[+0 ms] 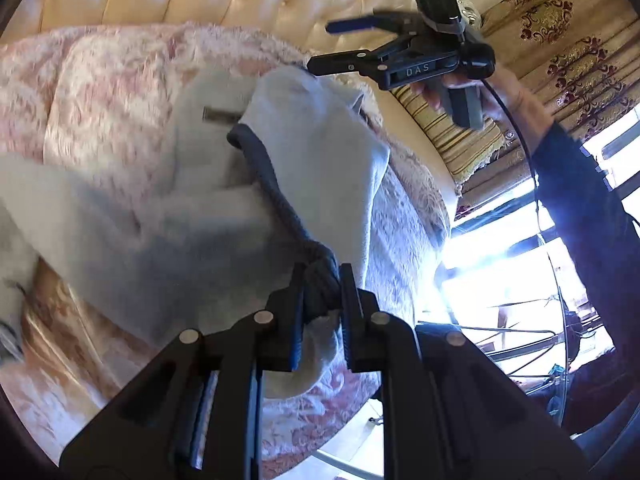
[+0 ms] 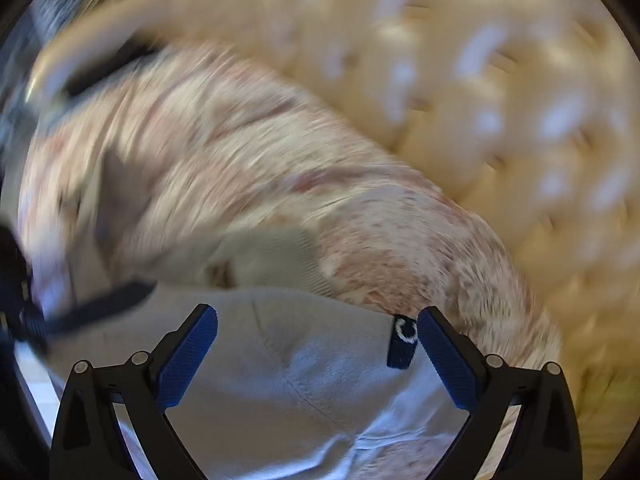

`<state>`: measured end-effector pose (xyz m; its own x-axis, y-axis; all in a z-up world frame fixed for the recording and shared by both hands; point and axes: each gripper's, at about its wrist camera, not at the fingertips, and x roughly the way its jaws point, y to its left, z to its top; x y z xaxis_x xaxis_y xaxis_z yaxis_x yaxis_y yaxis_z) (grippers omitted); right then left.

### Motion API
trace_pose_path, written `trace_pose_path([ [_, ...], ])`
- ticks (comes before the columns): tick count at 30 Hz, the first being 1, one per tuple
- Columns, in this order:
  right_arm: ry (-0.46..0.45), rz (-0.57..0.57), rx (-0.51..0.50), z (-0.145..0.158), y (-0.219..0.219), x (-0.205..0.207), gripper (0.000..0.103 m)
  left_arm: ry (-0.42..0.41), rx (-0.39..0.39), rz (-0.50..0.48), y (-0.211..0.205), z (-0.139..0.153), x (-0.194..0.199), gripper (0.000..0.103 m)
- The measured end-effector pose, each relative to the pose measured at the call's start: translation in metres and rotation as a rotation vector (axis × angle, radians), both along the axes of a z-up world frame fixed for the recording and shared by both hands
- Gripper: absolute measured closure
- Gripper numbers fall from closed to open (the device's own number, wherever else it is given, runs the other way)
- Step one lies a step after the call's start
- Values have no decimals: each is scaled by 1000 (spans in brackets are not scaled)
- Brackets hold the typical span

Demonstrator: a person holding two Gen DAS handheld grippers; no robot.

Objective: Fold clothes

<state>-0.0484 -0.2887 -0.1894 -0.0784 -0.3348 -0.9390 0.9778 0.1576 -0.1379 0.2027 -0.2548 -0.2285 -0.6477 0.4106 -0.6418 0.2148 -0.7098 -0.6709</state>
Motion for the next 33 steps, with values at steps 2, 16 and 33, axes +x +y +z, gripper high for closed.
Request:
trace_pose_path([
  [2, 46, 99, 33, -6, -3, 20, 2, 6, 12, 7, 2, -6, 4, 86],
  [16, -114, 526, 450, -57, -46, 94, 32, 77, 21, 16, 8, -28, 23, 86],
  [33, -246, 590, 671, -69, -39, 88, 94, 88, -27, 88, -13, -25, 37, 85],
])
